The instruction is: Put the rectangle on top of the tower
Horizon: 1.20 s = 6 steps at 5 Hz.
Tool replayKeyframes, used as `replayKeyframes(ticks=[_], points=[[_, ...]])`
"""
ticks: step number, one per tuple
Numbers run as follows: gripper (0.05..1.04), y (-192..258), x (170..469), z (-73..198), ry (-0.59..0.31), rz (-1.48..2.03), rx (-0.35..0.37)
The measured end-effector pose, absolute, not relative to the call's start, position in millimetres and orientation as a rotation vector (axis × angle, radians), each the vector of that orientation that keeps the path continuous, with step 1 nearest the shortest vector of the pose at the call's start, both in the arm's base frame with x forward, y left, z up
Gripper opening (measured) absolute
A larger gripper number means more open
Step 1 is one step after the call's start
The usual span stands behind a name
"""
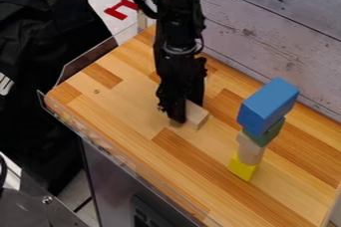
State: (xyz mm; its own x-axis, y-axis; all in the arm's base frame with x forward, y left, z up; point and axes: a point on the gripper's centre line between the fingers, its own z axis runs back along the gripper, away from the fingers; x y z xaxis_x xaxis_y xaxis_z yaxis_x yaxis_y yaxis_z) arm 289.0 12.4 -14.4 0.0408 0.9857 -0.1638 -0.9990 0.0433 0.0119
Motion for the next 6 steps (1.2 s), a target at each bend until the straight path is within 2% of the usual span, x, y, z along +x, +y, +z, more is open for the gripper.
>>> replayKeyframes(ticks=[1, 3, 5, 6], points=[[0.553, 23, 287, 14, 0.105, 1.285, -0.154], [0.552, 40, 304, 96, 0.051, 0.813, -0.045], [0.552, 1, 309, 159, 0.020, 0.302, -0.054], [0.553, -7, 298, 172, 0.018, 0.060, -0.070]])
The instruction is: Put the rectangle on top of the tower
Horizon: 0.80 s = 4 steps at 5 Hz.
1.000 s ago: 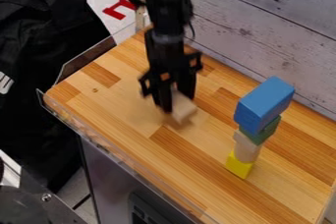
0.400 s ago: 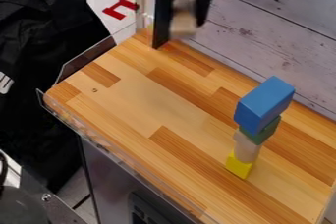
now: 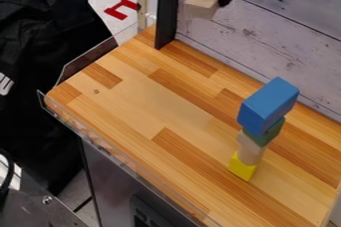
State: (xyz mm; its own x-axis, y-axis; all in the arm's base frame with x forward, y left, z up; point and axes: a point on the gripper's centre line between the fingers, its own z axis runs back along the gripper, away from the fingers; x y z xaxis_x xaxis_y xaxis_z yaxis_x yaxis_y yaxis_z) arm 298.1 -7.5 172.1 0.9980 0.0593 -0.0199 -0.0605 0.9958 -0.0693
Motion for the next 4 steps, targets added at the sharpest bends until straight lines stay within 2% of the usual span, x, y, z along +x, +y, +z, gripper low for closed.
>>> replayKeyframes(ticks=[1, 2, 4], points=[[0.553, -21, 283, 173, 0.071, -0.192, -0.049], [0.552, -37, 269, 166, 0.101, -0.302, -0.044], [0.552, -67, 261, 162, 0.103, -0.393, -0.055]])
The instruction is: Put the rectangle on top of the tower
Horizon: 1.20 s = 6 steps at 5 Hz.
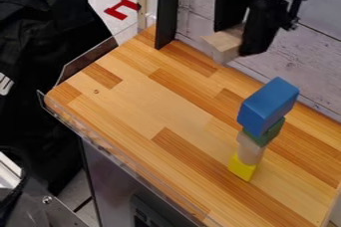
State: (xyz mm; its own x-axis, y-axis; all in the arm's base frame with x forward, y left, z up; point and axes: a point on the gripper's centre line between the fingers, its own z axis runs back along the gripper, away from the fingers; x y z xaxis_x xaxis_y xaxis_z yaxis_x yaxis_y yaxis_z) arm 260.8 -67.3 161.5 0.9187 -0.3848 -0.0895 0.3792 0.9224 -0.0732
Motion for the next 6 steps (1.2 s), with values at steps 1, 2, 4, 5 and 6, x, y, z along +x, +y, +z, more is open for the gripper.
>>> replayKeyframes(ticks=[1, 2, 4, 5, 6], points=[[0.552, -73, 261, 161, 0.092, -0.392, -0.071], [0.552, -81, 263, 153, 0.102, -0.402, -0.068], [0.552, -104, 266, 138, 0.108, -0.430, -0.043], [0.552, -109, 265, 132, 0.115, -0.425, -0.030], [0.623, -109, 266, 130, 0.120, -0.402, -0.025]])
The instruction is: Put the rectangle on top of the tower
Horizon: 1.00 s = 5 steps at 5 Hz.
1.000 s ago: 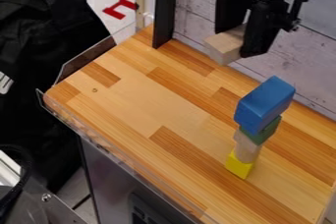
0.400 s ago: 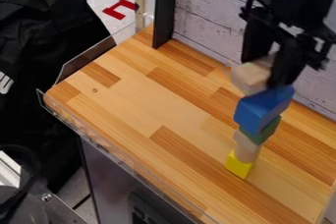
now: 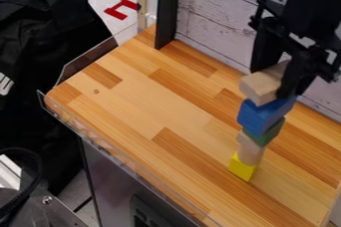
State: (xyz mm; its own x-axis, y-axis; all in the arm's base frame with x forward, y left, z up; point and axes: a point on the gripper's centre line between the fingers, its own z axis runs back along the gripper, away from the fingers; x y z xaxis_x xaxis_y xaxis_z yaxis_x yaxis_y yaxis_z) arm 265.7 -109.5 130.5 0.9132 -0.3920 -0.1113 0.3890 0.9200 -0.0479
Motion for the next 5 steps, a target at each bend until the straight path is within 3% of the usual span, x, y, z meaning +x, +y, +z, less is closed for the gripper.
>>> replayKeyframes(ticks=[1, 2, 3, 5], points=[[0.918, -109, 262, 131, 0.144, -0.376, -0.029], [1.007, -107, 262, 128, 0.156, -0.327, -0.066], [1.000, -97, 263, 134, 0.142, -0.265, -0.087], [0.999, -39, 281, 182, 0.012, -0.035, -0.202]])
